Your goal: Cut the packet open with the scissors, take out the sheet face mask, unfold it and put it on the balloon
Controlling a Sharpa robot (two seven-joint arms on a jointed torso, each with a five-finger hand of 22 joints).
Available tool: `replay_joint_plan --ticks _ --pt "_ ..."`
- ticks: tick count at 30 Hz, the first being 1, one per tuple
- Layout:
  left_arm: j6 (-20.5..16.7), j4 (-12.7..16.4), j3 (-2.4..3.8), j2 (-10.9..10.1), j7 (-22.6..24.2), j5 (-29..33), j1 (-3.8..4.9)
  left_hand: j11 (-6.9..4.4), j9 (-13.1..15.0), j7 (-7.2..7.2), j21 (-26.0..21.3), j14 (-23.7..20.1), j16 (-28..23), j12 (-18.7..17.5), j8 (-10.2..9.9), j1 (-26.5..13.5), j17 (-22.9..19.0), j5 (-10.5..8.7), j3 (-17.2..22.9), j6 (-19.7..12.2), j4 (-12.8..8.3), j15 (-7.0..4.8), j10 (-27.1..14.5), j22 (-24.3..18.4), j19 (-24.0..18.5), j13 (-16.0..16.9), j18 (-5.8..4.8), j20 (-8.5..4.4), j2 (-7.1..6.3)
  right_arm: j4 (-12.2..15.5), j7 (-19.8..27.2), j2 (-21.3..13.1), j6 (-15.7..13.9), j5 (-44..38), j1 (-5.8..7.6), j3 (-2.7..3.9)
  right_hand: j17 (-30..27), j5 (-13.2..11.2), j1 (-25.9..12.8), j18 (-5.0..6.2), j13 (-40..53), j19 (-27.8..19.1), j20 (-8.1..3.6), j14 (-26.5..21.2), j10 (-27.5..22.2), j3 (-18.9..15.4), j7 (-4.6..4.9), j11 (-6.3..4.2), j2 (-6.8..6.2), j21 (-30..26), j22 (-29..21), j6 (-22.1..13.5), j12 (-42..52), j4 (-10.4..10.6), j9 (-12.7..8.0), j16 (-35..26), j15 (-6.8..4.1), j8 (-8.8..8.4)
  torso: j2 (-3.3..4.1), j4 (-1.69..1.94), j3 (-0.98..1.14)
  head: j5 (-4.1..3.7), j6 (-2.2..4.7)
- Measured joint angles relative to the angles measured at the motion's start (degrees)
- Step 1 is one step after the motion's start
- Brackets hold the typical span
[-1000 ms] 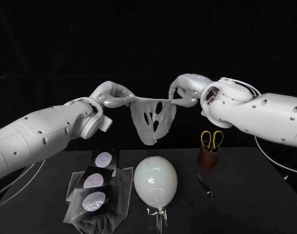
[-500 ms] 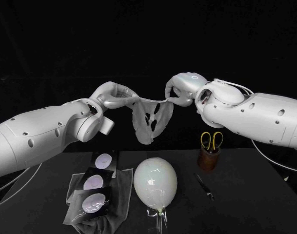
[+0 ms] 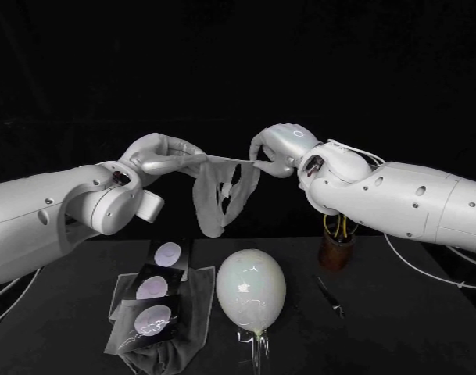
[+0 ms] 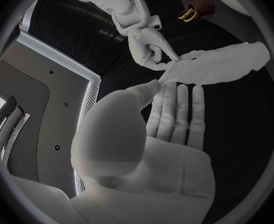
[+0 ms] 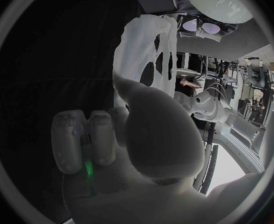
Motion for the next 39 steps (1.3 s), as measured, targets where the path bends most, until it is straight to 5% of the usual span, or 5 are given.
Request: replay_joint_plan --ticks 5,15,20,39 --pt "1.61 4.58 -0.11 -4.53 -1.55 1.08 0.00 -0.41 -0.01 0.00 1.01 5.13 -4.15 -5.69 -0.18 -0.40 -2.56 0.03 -0.86 0.00 -0.86 -0.60 4.39 0.10 2.99 -1.52 0.00 -1.84 0.40 -1.13 1.59 2.07 -1.65 2.56 -1.88 0.03 -0.01 -0.09 0.00 0.00 0.03 -0.01 0.01 0.00 0.00 0.46 -0.09 -0.01 0.00 -0.03 -0.02 -0.09 -0.23 -0.16 0.00 0.00 0.00 -0.01 0.01 0.08 -0.01 0.65 -1.05" --pt "4.58 9.61 -0.97 -10.56 -4.25 2.16 -0.01 -0.82 -0.01 -0.31 1.00 10.84 -8.10 -10.01 -0.67 -0.34 -4.35 0.08 -1.11 -0.33 -0.61 -1.49 7.85 -0.85 7.38 -1.53 -0.02 -3.51 1.00 -3.88 4.23 5.80 -3.69 6.51 -5.30 0.01 -0.05 -0.09 0.00 0.00 0.04 -0.02 0.01 0.00 0.39 0.46 -0.13 -0.41 0.00 -0.06 -0.04 -0.14 -0.25 -0.16 -0.01 -0.04 0.01 0.07 -0.18 0.12 0.10 1.26 -2.47" --pt "5.88 11.79 -1.92 -13.24 -5.34 2.43 0.00 -0.96 -0.01 -0.33 -0.93 17.64 -15.54 -13.84 -0.78 -0.33 -6.60 0.08 -1.11 -0.35 -0.62 -2.05 10.17 -3.17 12.10 -1.43 -0.04 -5.43 1.00 -4.62 5.14 7.34 -4.67 8.10 -6.33 0.01 -0.04 -0.09 0.00 0.00 0.03 -0.03 0.02 0.00 0.34 0.71 0.02 -0.46 0.00 -0.11 -0.02 0.02 -0.25 -0.40 -0.10 -0.05 0.01 0.12 -0.25 0.23 0.07 1.44 -3.00" --pt "5.07 18.92 -6.75 -17.02 -5.20 3.71 -1.23 -1.15 -0.01 -0.44 -1.52 19.11 -17.90 -15.25 -1.33 -0.33 -6.72 0.06 -1.27 -0.46 -0.46 -2.31 10.76 -3.93 12.80 -1.44 -0.10 -5.73 0.99 -4.31 6.60 7.98 -5.34 11.80 -8.83 -0.01 0.00 -0.09 0.00 0.00 0.03 -0.04 0.03 0.01 0.30 0.86 0.02 -0.51 0.00 -0.17 0.00 0.02 -0.59 -0.26 -0.14 0.00 0.02 0.12 -0.50 0.35 -0.04 1.63 -4.73"
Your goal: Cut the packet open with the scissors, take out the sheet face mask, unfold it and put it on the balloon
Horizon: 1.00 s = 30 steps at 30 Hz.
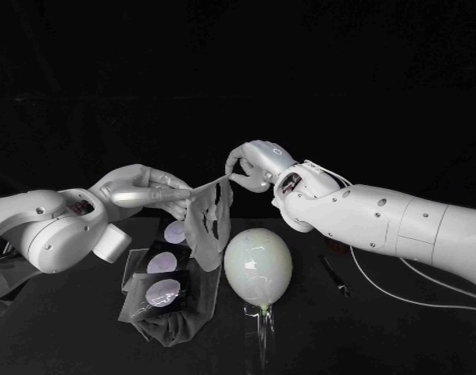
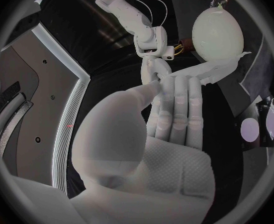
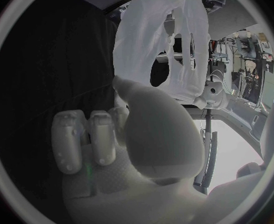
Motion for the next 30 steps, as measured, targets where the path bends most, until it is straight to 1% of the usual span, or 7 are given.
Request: replay_joint_plan --ticks 3,4,7,14,20,22,30 --pt "-0.75 0.94 -0.36 0.03 0.35 0.42 -0.70 0.00 0.00 -0.25 0.00 0.00 0.00 0.00 -0.02 0.00 0.00 -0.01 0.00 0.07 0.00 0.00 0.00 0.00 0.00 0.00 -0.01 0.00 0.00 0.11 0.15 -0.15 0.04 0.43 -0.25 0.00 0.00 0.00 0.00 0.00 0.01 -0.01 0.01 0.00 0.00 0.15 0.00 0.00 0.00 0.00 -0.01 0.00 0.00 -0.15 0.00 0.00 0.00 0.00 0.01 -0.01 0.00 -0.03 -0.12" --pt "-1.04 1.35 -0.52 0.10 0.48 0.64 -1.06 0.00 0.00 -0.30 0.00 0.00 0.00 0.00 -0.09 0.00 0.00 -0.03 0.00 0.11 0.00 0.00 0.00 0.00 0.00 0.00 -0.01 0.00 0.00 0.20 0.22 -0.25 0.09 0.60 -0.36 -0.01 0.00 0.00 0.00 0.00 0.01 -0.06 0.05 0.00 0.00 0.15 0.00 0.00 0.00 0.00 -0.01 0.00 0.00 -0.15 0.00 -0.01 0.00 0.00 0.02 -0.01 0.00 -0.03 -0.15" --pt "-1.63 2.29 -0.78 0.65 0.81 1.20 -1.83 0.00 0.00 -0.31 0.00 0.00 -0.08 0.00 -0.26 -0.01 0.00 -0.04 0.00 0.11 0.00 0.00 0.00 -0.01 0.00 0.00 -0.02 0.00 -0.01 0.58 0.35 -0.74 0.23 0.94 -0.57 -0.05 -0.02 0.00 0.00 0.00 0.01 0.12 -0.12 0.00 0.00 0.15 0.00 0.00 0.00 -0.01 -0.03 0.00 0.00 -0.15 0.00 -0.03 0.00 -0.01 0.03 -0.03 0.00 -0.07 -0.26" --pt "-2.36 3.99 -0.95 2.25 1.62 2.49 -2.90 -0.21 0.00 -0.32 0.00 0.00 -0.44 0.00 -0.09 -0.02 0.00 -0.05 0.00 0.10 0.00 0.00 0.21 -0.07 0.00 -0.01 -0.04 0.00 -0.02 2.25 0.46 -2.80 0.70 1.46 -0.76 -0.15 -0.05 0.00 0.00 0.00 0.00 0.13 -0.14 0.00 0.03 0.15 -0.01 0.02 0.00 0.18 -0.03 0.00 -0.01 -0.15 -0.02 -0.05 0.00 -0.04 0.04 -0.09 -0.04 -0.31 -0.55" --pt "-2.37 5.03 -1.02 3.22 2.30 3.49 -3.71 -0.01 0.00 -0.32 -0.21 0.19 -0.44 -0.35 -0.06 -0.02 0.00 -0.06 0.00 0.10 0.00 0.19 0.41 -0.07 0.00 -0.01 -0.05 0.00 -0.02 3.59 0.28 -4.33 0.94 1.82 -0.83 -0.26 -0.04 0.00 0.00 0.00 -0.03 0.13 -0.14 0.00 0.06 0.15 -0.01 0.05 0.00 0.17 -0.02 -0.01 -0.01 -0.16 -0.04 -0.20 0.00 -0.11 0.04 -0.09 0.04 -0.44 -0.63" --pt "-2.36 5.34 -1.03 3.67 2.55 3.93 -4.01 -0.01 0.00 -0.32 -0.21 0.19 -0.44 -0.35 -0.06 -0.02 0.00 -0.12 0.00 0.10 0.00 0.19 0.41 -0.07 0.00 -0.01 -0.06 0.00 -0.02 4.44 0.24 -4.91 1.06 1.97 -0.88 -0.33 -0.04 0.00 0.00 0.00 -0.04 0.13 -0.14 0.00 0.06 0.15 -0.01 0.05 0.00 0.17 -0.01 -0.01 -0.01 -0.16 -0.05 -0.10 0.00 -0.11 0.03 -0.08 0.04 -0.44 -0.63" --pt "-2.24 6.29 -1.06 5.62 3.24 5.51 -5.05 0.00 0.00 -0.20 -0.21 0.19 -0.72 -0.35 -0.06 -0.02 0.00 0.07 0.00 0.22 0.00 0.20 0.41 -0.14 0.00 0.04 -0.08 0.00 -0.03 8.00 0.02 -7.78 1.42 2.23 -1.09 -0.67 0.00 0.00 0.00 0.00 -0.01 0.12 -0.13 0.00 0.07 0.15 -0.02 0.06 0.00 0.16 0.01 -0.02 -0.01 -0.16 -0.07 0.00 0.00 -0.12 -0.04 -0.02 0.04 -0.90 -0.40"
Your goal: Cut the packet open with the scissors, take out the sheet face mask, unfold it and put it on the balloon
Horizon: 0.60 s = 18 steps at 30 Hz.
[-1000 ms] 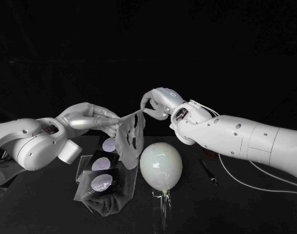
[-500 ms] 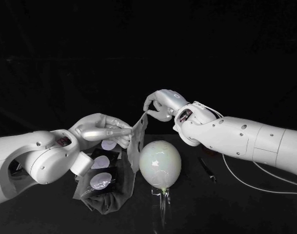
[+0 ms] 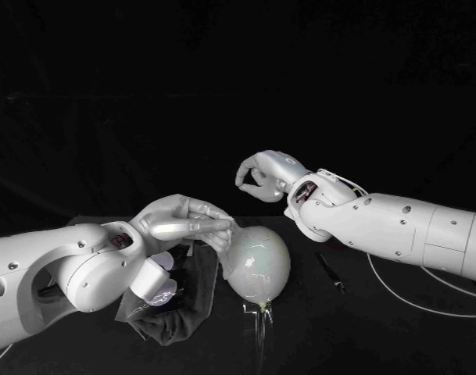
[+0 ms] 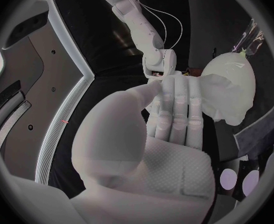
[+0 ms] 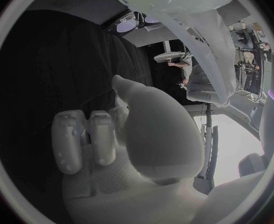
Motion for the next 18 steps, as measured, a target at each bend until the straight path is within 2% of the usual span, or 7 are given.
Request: replay_joint_plan --ticks 7,12,18 --pt "0.21 0.34 0.00 1.13 0.36 1.08 -0.44 0.00 0.00 0.02 0.00 0.19 0.00 0.00 0.00 0.00 0.00 0.00 0.00 0.02 0.00 -0.17 0.00 -0.01 0.00 0.00 -0.03 0.00 0.00 3.27 -0.62 -3.03 0.32 0.04 -0.02 -0.15 0.00 0.00 0.00 0.00 0.02 -0.01 0.01 0.00 0.00 0.16 -0.08 0.00 0.00 -0.05 -0.01 -0.08 -0.09 -0.16 0.03 -0.01 0.00 0.00 -0.03 -0.01 -0.03 -0.14 0.26" --pt "0.33 0.30 -0.02 2.24 0.45 1.61 -0.62 0.00 0.00 0.02 0.00 0.23 0.00 0.00 -0.03 -0.01 0.00 0.00 0.00 0.02 0.00 -0.21 -0.01 -0.08 0.00 -0.01 -0.39 0.00 -0.01 5.62 -1.45 -5.10 1.31 0.75 -0.03 -0.25 0.00 0.00 -0.01 0.00 0.02 -0.01 0.01 0.00 0.01 0.41 -0.06 -0.01 -0.01 -0.06 -0.02 -0.10 -0.18 0.10 0.04 -0.04 0.00 -0.01 -0.03 0.04 0.02 -0.35 0.43" --pt "0.34 0.15 -0.04 3.18 0.48 1.94 -0.88 0.01 0.00 0.02 -0.22 0.23 -0.29 -0.27 -0.11 -0.08 0.00 0.00 0.00 0.01 0.00 -0.21 -0.01 -0.11 0.00 -0.01 -0.40 0.00 -0.08 7.90 -2.44 -7.08 2.54 3.85 -0.04 -0.44 -0.03 0.01 -0.64 0.00 0.02 -0.02 0.01 0.00 0.02 0.64 0.92 -0.01 -0.64 -0.11 -0.05 -1.70 -2.51 0.33 -0.18 -0.06 0.00 -0.21 -0.02 -0.01 0.04 -0.42 0.58"
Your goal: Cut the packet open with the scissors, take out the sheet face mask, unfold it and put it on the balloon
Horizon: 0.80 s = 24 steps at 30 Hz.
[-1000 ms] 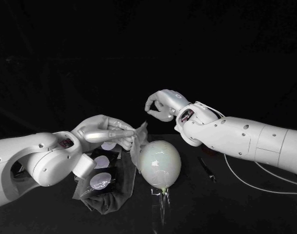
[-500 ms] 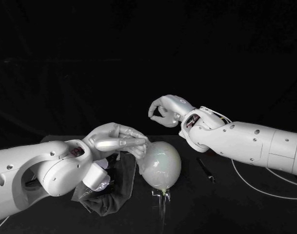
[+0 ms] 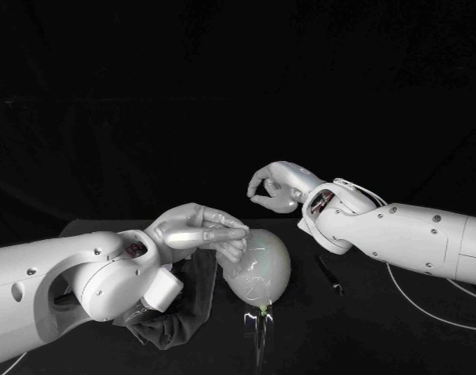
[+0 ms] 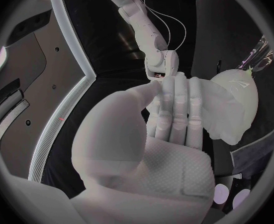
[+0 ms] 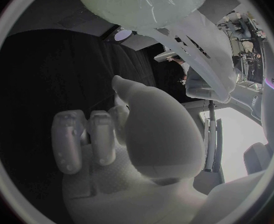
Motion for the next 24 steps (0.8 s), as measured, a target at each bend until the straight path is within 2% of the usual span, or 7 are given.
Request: replay_joint_plan --ticks 6,8,15,17,20,24 --pt "-0.32 -0.21 -0.01 0.68 0.00 -0.45 -0.08 0.00 0.00 0.00 0.00 0.00 -0.40 -0.22 -0.12 0.00 0.00 0.00 0.00 0.00 0.00 0.00 0.00 -0.10 0.00 0.00 -0.01 0.00 0.00 3.62 -1.03 -2.91 1.08 4.12 0.00 -0.18 -0.02 0.00 -1.50 0.00 -0.03 0.01 0.02 0.00 -0.05 -0.43 0.67 0.05 0.01 -0.04 0.01 -1.50 -0.71 0.44 -0.68 -0.03 0.00 -1.28 -0.01 -0.02 0.07 -0.23 0.03" --pt "-0.47 -0.38 -0.01 1.00 0.00 -0.88 -0.09 0.00 0.00 0.00 0.00 0.00 -0.40 -0.22 -0.13 0.00 0.00 0.00 0.00 -0.01 0.00 0.00 0.00 -0.10 0.00 0.00 -0.01 0.00 0.00 4.90 -1.36 -3.98 1.34 5.20 0.00 -0.28 -0.02 0.00 -1.55 0.00 -0.03 0.13 0.16 0.02 -0.50 -0.57 1.04 0.51 -0.02 -0.04 0.02 -1.87 -1.02 0.58 -0.99 0.06 0.42 -1.78 -0.02 -0.04 0.07 -0.38 -0.01" --pt "-1.02 -1.24 0.03 2.48 -0.04 -3.23 -0.11 0.00 0.00 -0.01 0.00 -0.01 -0.40 -0.22 -0.16 -0.11 0.00 0.00 0.00 -0.01 0.00 0.01 0.00 -0.11 0.00 0.00 -0.02 0.00 -0.11 8.47 -2.82 -7.55 2.03 9.08 -0.23 -0.66 -0.01 0.00 -2.19 0.01 -0.04 0.13 0.34 0.02 -0.76 -0.80 1.23 0.76 0.00 -0.05 0.03 -2.06 -1.25 0.81 -1.32 0.06 0.43 -2.22 -0.03 -0.07 0.01 -0.86 0.15" --pt "-1.15 -1.41 0.03 2.76 -0.10 -4.10 -0.12 0.00 0.00 -0.01 0.00 -0.01 -0.40 -0.22 -0.16 -0.15 0.00 0.00 0.00 -0.01 0.00 0.01 0.00 -0.11 0.00 -0.01 -0.02 0.00 -0.15 9.43 -3.36 -8.47 2.26 10.58 -0.39 -0.77 -0.01 0.00 -2.87 0.00 -0.03 0.05 0.63 -0.02 -0.76 -1.27 1.43 0.76 -0.12 -0.05 0.04 -2.26 -1.25 1.28 -1.49 0.06 0.80 -2.56 -0.03 -0.07 0.01 -0.92 0.16" --pt "-1.17 -1.51 0.04 2.77 -0.19 -5.18 -0.12 0.01 0.01 -0.01 0.00 -0.01 -0.40 -0.22 -0.29 -0.15 0.00 0.00 0.00 -0.01 0.00 0.01 0.00 -0.11 0.00 -0.01 -0.03 0.00 -0.15 10.25 -3.90 -9.36 2.68 12.47 -0.50 -0.84 0.03 0.00 -3.59 0.00 -0.02 0.14 0.75 -0.07 -0.92 -1.99 1.97 1.25 -0.84 -0.05 0.05 -2.80 -1.26 2.00 -2.05 0.06 0.97 -3.49 -0.05 -0.08 0.00 -1.03 0.17" --pt "-0.74 -1.70 0.08 1.93 -0.46 -6.77 -0.12 0.01 0.01 -0.01 -0.01 -0.01 -0.66 -0.44 -0.35 -0.15 0.08 -0.01 0.00 -0.02 0.00 0.01 -0.01 -0.12 0.00 -0.01 -0.03 0.00 -0.15 10.20 -4.02 -9.52 3.61 15.00 -0.58 -0.90 0.03 0.00 -3.41 0.00 0.00 0.24 1.26 0.02 -1.51 -2.06 2.36 1.85 -0.68 -0.06 0.05 -3.19 -1.92 1.38 -2.78 0.03 1.24 -4.60 -0.05 -0.07 0.03 -1.15 0.12"
